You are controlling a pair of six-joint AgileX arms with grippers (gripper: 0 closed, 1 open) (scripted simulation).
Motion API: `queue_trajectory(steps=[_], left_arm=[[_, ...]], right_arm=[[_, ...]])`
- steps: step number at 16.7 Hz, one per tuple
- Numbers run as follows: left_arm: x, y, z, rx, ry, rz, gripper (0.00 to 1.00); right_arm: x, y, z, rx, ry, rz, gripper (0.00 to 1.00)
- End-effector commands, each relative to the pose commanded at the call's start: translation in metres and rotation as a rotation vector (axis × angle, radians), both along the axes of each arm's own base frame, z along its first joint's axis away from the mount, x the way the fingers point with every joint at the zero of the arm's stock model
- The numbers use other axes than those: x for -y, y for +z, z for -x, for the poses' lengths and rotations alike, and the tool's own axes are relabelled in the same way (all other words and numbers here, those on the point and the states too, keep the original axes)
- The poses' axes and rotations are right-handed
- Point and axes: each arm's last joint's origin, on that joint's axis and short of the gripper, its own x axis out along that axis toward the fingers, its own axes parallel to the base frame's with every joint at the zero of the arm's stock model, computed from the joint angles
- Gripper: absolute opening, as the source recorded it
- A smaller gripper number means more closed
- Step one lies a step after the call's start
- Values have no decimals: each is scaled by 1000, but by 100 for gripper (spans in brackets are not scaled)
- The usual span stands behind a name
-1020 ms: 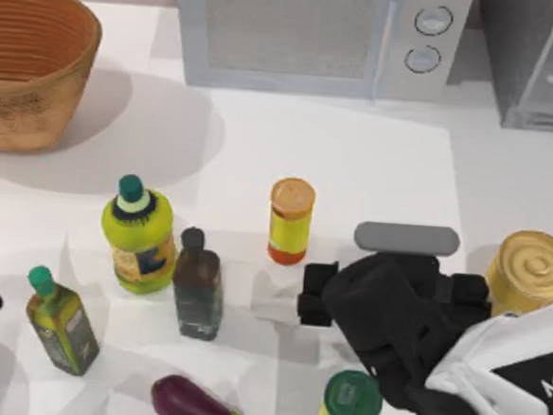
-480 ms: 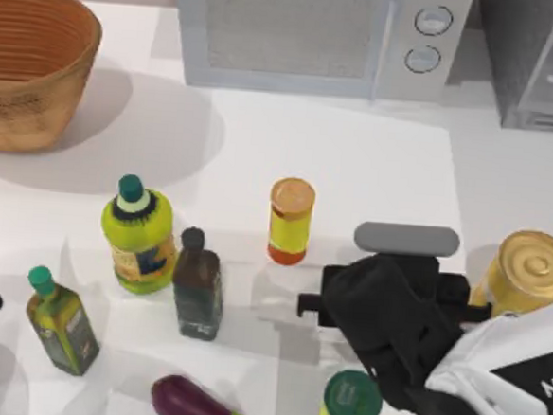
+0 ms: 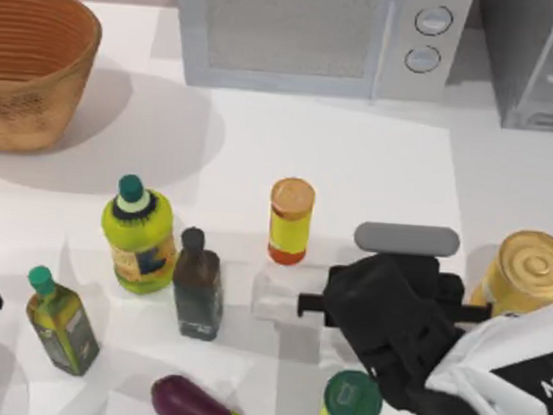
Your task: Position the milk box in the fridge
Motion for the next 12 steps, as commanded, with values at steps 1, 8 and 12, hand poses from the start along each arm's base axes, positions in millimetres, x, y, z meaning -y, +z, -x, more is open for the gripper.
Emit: queue_trajectory(steps=[1, 8, 12], left_arm=[[0, 0, 0, 0, 0, 0, 100], [0, 0, 0, 0, 0, 0, 100], [0, 0, 0, 0, 0, 0, 100]], right_arm=[[0, 0, 0, 0, 0, 0, 0], [0, 1, 0, 1, -1, -2, 0], [-3, 15, 1, -34, 33, -6, 0]])
